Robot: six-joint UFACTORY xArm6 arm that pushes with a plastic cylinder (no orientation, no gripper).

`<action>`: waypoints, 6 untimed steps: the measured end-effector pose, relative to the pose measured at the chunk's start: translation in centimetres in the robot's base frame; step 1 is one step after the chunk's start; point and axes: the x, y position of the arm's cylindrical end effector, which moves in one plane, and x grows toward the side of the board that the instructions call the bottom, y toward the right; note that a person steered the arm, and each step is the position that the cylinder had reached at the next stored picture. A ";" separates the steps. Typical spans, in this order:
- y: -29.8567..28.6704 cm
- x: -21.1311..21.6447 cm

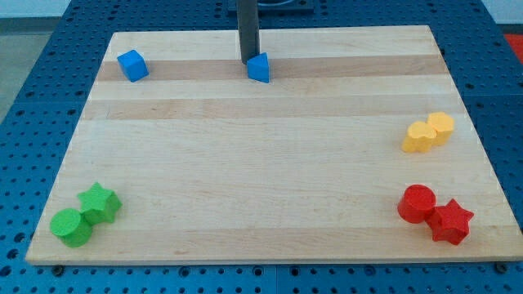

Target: Push the blue triangle towards the left side

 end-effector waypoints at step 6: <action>4.2 1.8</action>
